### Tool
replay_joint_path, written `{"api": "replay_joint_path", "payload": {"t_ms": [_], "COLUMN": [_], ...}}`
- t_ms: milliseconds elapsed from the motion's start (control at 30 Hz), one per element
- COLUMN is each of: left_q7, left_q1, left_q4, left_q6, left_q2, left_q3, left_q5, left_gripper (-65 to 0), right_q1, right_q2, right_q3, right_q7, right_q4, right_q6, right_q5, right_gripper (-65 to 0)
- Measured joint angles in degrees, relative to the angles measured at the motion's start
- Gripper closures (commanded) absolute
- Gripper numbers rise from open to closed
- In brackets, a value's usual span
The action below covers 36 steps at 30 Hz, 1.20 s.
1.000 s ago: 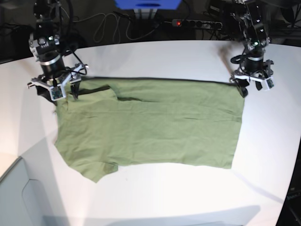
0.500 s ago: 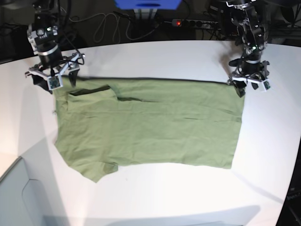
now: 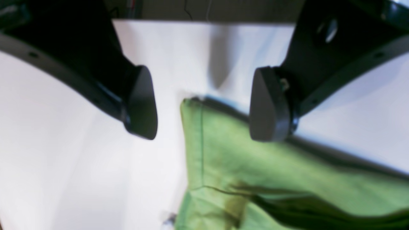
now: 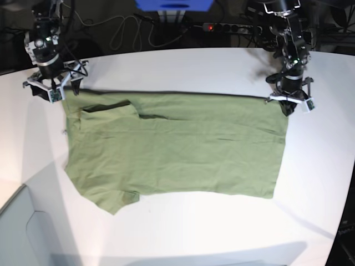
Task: Fold the T-shirt properly
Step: 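Regrasp the shoulder edge with both grippers and drag it taut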
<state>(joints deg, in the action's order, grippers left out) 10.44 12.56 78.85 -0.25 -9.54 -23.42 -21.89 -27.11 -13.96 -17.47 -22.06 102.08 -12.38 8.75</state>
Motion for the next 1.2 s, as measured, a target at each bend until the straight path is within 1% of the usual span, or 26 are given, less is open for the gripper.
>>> {"api": "replay_joint_path", "payload": {"t_ms": [200, 333, 367, 433, 500, 533, 567, 633, 667, 700, 733, 800, 867, 967, 1133, 1200], "left_q7": [0.1, 0.0, 0.0, 0.0, 0.1, 0.1, 0.1, 0.2, 0.3, 0.3, 0.5, 1.9, 3.1, 3.5, 3.6, 5.5], "left_q1": [0.0, 0.1, 0.1, 0.1, 0.1, 0.1, 0.2, 0.3, 0.9, 1.3, 1.6, 2.6, 4.2, 6.2, 6.6, 6.5], "left_q4": [0.0, 0.0, 0.0, 0.0, 0.0, 0.0, 0.0, 0.3, 0.6, 1.0, 1.5, 3.4, 5.5, 8.9, 12.9, 14.8], "left_q6": [0.0, 0.0, 0.0, 0.0, 0.0, 0.0, 0.0, 0.0, 0.0, 0.0, 0.0, 0.3, 0.3, 0.2, 0.4, 0.4], "left_q2": [0.0, 0.0, 0.0, 0.0, 0.0, 0.0, 0.0, 0.0, 0.0, 0.0, 0.0, 0.0, 0.1, 0.1, -0.1, -0.1], "left_q3": [0.0, 0.0, 0.0, -0.1, -0.2, -0.3, -0.3, -0.3, -0.3, -0.3, -0.3, -0.3, -0.3, -0.3, -0.3, -0.8], "left_q5": [0.0, 0.0, 0.0, 0.0, 0.0, 0.0, 0.0, 0.0, 0.0, 0.0, 0.0, 0.3, 0.3, 0.3, 0.4, 0.2], "left_gripper": [0.0, 0.0, 0.0, 0.0, 0.0, 0.0, 0.0, 0.0, 0.0, 0.0, 0.0, 0.0, 0.0, 0.0, 0.0, 0.0], "right_q1": [3.1, 4.3, 4.3, 4.2, 4.3, 4.3, 4.3, 4.2, 4.1, 4.0, 4.1, 4.0, 4.0, 3.5, 3.3, 3.8], "right_q2": [-0.2, -0.6, -0.9, -1.4, -1.4, -1.3, -1.0, -0.6, -0.7, -0.7, -0.7, -1.0, -1.1, -1.1, -1.1, -1.1], "right_q3": [0.0, 0.0, 0.0, -0.5, -0.6, -1.0, -1.8, -2.6, -2.8, -2.9, -3.0, -3.0, -3.5, -5.6, -5.6, -5.6], "right_q7": [0.2, 2.4, 2.9, 2.9, 2.9, 2.9, 2.8, 2.8, 2.8, 2.5, 2.3, 1.9, 0.5, -0.6, -1.5, -5.1], "right_q4": [-7.5, -10.4, -10.7, -10.8, -10.7, -10.7, -10.7, -10.8, -10.8, -10.6, -10.5, -10.2, -9.2, -6.1, 0.7, 3.8], "right_q6": [0.0, -0.1, -1.2, -6.7, -12.2, -14.2, -15.9, -16.5, -16.6, -16.6, -16.7, -16.7, -16.9, -17.1, -17.1, -17.2], "right_q5": [-0.1, -1.1, -1.4, -1.4, -1.4, -1.3, -1.5, -1.5, -1.5, -1.4, -1.2, -1.2, -0.7, 0.5, 0.2, 0.3], "right_gripper": [-43.0, -42.0, -40.6, -34.5, -25.3, -20.5, -14.9, -2.6, 0.0, 0.0, -1.5, -0.1, -0.2, -0.2, -0.2, -0.2]}}
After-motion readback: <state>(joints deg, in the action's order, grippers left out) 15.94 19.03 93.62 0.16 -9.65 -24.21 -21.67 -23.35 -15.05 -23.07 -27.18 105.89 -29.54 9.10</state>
